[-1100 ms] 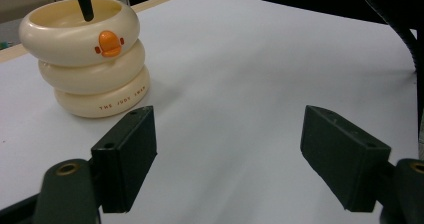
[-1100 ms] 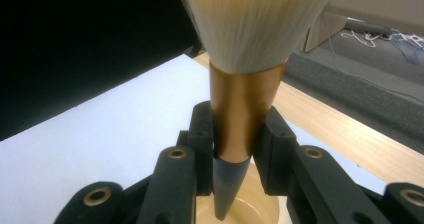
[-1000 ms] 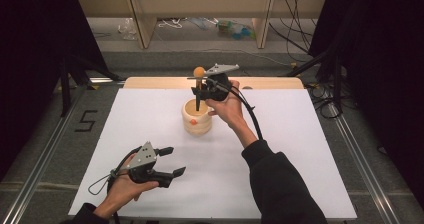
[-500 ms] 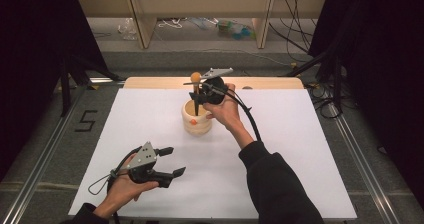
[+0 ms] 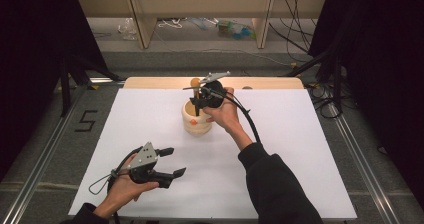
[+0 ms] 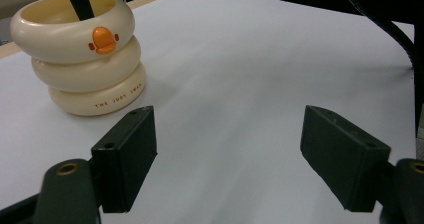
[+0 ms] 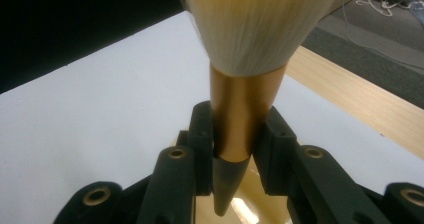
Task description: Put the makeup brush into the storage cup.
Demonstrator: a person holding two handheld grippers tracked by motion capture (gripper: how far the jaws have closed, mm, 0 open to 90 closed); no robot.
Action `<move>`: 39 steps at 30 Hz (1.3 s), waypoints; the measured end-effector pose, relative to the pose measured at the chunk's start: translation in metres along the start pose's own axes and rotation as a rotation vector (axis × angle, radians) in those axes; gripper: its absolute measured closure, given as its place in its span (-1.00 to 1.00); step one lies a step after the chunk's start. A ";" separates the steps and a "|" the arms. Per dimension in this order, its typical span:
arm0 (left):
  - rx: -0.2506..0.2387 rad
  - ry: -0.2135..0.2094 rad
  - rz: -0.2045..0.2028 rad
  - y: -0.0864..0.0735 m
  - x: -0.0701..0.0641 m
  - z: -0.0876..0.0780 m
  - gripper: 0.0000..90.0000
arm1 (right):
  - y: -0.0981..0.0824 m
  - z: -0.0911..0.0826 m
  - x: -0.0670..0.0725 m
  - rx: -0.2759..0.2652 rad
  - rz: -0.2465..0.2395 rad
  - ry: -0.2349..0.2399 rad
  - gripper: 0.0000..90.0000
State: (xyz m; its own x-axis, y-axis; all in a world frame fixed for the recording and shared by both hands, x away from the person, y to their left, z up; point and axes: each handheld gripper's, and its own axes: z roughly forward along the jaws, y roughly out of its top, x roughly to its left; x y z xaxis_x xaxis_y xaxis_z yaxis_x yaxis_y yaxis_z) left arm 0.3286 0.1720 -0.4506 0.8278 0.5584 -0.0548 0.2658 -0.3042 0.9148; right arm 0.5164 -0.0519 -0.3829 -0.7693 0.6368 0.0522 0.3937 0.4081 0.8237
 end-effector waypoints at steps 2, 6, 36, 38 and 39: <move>-0.001 0.000 -0.002 0.000 0.000 0.000 -0.50 | -0.001 0.002 0.000 0.006 0.011 0.004 0.55; -0.001 0.001 0.000 0.000 0.000 0.000 -0.50 | 0.001 -0.002 -0.001 -0.009 0.034 -0.033 0.00; -0.001 0.012 0.004 0.000 0.002 0.000 -0.50 | -0.006 -0.083 0.016 -0.165 0.005 -0.028 -0.47; -0.004 0.014 -0.006 0.000 0.001 0.000 -0.50 | -0.010 -0.090 0.016 -0.172 0.003 -0.028 -0.47; -0.003 0.014 -0.004 0.000 0.001 0.000 -0.50 | -0.011 -0.092 0.017 -0.178 0.003 -0.029 -0.47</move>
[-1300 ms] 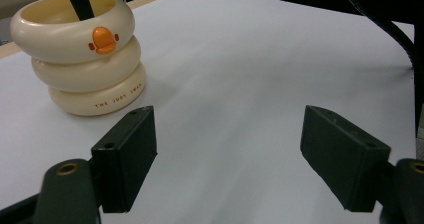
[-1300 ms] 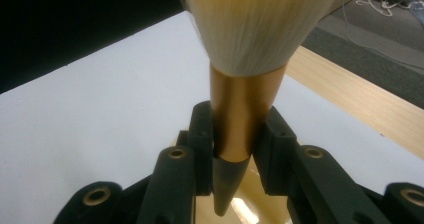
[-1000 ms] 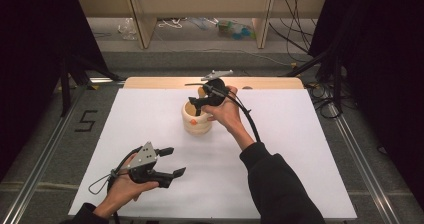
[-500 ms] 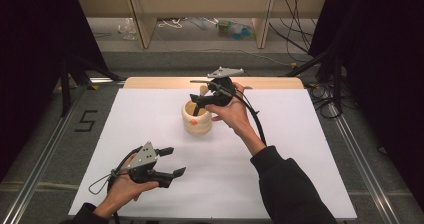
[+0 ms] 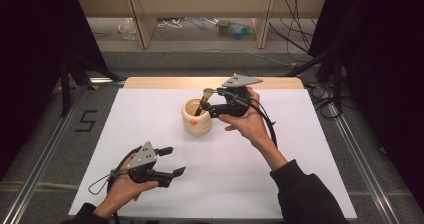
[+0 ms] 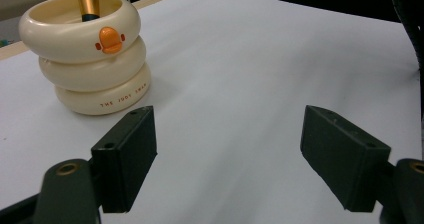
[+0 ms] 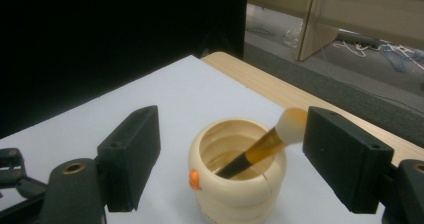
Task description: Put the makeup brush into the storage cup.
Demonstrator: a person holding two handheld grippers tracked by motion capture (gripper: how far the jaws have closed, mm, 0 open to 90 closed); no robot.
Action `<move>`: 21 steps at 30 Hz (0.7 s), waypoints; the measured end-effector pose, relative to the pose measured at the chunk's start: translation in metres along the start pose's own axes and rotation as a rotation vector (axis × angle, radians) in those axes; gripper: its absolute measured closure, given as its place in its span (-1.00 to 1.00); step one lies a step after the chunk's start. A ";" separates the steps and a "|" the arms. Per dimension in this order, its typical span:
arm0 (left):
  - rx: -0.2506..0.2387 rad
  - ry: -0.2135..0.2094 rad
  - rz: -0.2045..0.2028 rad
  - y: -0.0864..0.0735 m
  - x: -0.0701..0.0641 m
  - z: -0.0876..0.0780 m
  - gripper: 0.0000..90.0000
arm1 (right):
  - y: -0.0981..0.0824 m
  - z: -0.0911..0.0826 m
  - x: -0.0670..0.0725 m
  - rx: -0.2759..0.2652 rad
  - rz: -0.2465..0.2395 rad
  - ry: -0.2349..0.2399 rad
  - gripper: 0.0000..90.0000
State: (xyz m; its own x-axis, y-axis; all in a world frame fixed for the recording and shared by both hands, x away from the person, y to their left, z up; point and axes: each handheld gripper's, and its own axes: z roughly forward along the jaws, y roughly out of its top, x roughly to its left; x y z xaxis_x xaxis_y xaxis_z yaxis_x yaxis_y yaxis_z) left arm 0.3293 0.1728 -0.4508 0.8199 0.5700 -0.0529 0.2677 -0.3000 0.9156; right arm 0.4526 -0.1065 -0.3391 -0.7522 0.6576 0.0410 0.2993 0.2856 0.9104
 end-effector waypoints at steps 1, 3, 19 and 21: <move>0.001 0.000 -0.001 0.000 0.000 0.000 -0.50 | -0.001 -0.003 0.000 -0.003 -0.001 0.001 -0.47; 0.001 0.000 0.001 0.000 0.000 0.000 -0.50 | -0.004 -0.010 -0.001 -0.007 -0.007 -0.010 -0.47; -0.001 0.001 0.004 0.000 0.001 0.000 -0.50 | -0.031 -0.036 -0.003 -0.002 -0.013 -0.046 -0.46; -0.002 0.005 -0.013 0.000 0.001 0.000 -0.50 | -0.035 -0.038 -0.002 -0.007 -0.009 -0.045 -0.47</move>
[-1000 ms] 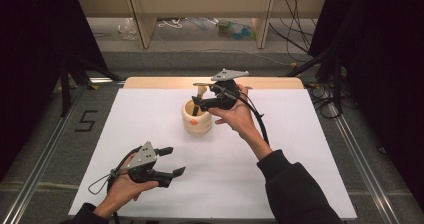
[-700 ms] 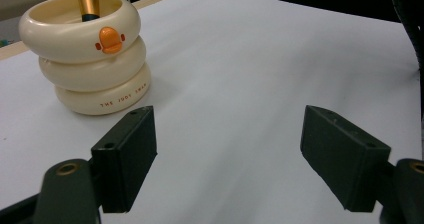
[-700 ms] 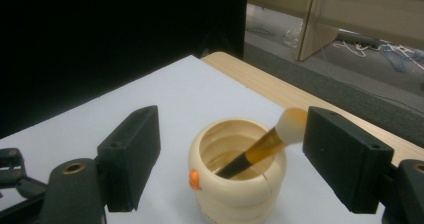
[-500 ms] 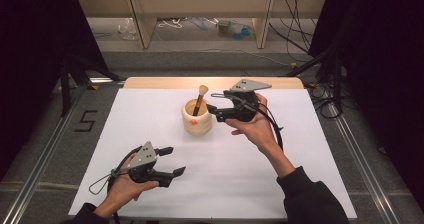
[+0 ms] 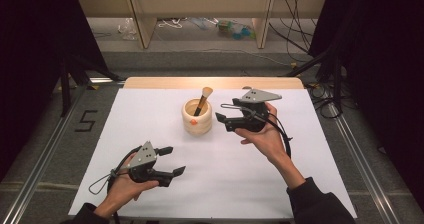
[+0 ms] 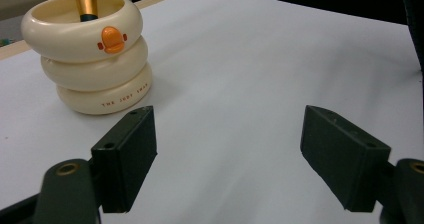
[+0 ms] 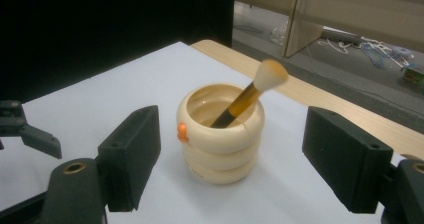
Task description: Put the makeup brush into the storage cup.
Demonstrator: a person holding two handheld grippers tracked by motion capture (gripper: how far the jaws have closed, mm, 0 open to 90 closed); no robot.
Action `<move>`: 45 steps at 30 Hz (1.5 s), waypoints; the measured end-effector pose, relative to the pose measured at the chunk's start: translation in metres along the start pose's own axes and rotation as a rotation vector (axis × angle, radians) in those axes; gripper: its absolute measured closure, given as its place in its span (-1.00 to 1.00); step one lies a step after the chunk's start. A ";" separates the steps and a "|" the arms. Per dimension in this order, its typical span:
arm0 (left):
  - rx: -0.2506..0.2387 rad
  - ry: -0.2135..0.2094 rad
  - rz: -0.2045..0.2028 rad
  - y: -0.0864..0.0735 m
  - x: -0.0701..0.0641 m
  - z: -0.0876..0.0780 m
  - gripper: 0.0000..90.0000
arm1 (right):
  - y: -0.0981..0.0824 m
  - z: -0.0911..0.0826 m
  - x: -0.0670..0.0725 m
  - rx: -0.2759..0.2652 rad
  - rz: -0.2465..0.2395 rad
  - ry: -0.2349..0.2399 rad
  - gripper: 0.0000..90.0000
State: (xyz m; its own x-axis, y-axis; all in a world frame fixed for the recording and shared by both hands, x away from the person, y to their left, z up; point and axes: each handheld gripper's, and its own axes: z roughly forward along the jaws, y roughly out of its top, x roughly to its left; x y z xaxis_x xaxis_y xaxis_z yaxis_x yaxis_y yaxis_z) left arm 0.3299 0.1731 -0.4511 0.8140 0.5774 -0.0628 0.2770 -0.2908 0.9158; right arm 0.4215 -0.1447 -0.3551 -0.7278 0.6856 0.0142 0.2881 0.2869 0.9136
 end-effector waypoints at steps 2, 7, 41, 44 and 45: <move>0.000 -0.003 0.007 0.000 0.000 0.000 -0.50 | -0.003 -0.003 0.000 0.007 0.002 0.001 -0.47; 0.003 -0.002 0.006 0.000 0.000 0.000 -0.50 | -0.012 -0.011 0.000 -0.011 0.013 -0.003 -0.50; -0.010 0.002 0.020 0.001 0.000 -0.003 -0.50 | -0.063 -0.042 -0.001 -0.012 0.062 0.003 -0.58; -0.013 0.001 0.020 0.001 0.000 -0.003 -0.50 | -0.067 -0.048 -0.001 -0.005 0.067 -0.010 -0.59; -0.009 0.007 0.015 0.001 -0.001 -0.003 -0.50 | -0.068 -0.048 -0.001 -0.016 0.070 -0.009 -0.60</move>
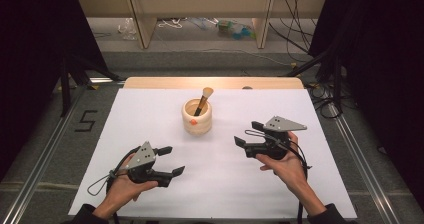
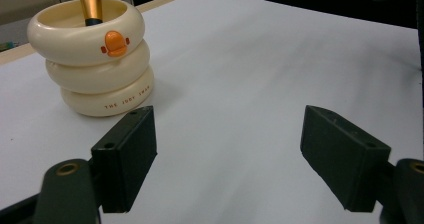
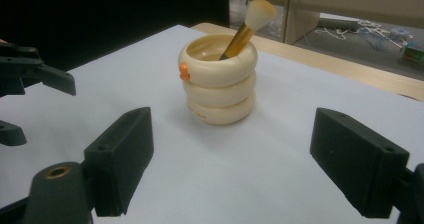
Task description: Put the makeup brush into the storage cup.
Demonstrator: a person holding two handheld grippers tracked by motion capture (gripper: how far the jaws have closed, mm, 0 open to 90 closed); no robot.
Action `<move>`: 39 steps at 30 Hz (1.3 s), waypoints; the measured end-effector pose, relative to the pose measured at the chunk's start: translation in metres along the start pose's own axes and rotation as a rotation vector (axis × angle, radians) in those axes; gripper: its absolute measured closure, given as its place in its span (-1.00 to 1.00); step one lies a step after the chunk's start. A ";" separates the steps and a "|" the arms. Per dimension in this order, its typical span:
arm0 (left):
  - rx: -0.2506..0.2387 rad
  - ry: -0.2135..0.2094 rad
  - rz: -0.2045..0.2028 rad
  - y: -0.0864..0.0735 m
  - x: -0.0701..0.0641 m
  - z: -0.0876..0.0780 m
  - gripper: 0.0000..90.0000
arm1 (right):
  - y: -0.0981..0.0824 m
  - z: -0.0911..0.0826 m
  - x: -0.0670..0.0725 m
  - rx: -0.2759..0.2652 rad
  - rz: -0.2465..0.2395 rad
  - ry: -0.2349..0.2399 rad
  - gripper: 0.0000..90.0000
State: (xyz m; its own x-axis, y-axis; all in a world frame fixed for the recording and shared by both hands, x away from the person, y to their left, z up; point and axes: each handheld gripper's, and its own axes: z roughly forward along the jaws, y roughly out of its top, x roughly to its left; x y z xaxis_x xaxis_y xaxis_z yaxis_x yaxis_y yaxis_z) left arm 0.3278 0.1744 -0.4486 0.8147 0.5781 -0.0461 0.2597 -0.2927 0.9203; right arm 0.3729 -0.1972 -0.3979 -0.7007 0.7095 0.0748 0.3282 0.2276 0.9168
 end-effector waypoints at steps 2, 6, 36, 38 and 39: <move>0.000 0.000 0.000 0.000 0.000 0.000 -0.50 | -0.003 -0.003 -0.001 -0.018 0.004 0.010 -0.64; -0.001 -0.005 0.005 0.000 0.000 0.001 -0.50 | -0.008 -0.009 -0.001 -0.023 0.011 0.025 -0.65; 0.003 -0.010 0.011 0.000 0.001 0.000 -0.51 | -0.034 -0.023 0.004 -0.001 0.001 0.024 -0.65; 0.002 -0.006 0.013 0.000 0.001 0.000 -0.51 | -0.037 -0.023 0.006 0.005 0.024 0.041 -0.65; 0.002 -0.006 0.013 0.000 0.001 0.000 -0.51 | -0.037 -0.025 0.006 0.026 0.021 0.044 -0.65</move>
State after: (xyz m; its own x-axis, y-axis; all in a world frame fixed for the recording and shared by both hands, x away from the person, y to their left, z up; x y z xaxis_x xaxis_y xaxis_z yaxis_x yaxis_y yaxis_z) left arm 0.3284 0.1748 -0.4487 0.8211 0.5696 -0.0368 0.2503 -0.3014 0.9201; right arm 0.3406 -0.2181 -0.4220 -0.7202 0.6847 0.1114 0.3591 0.2307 0.9043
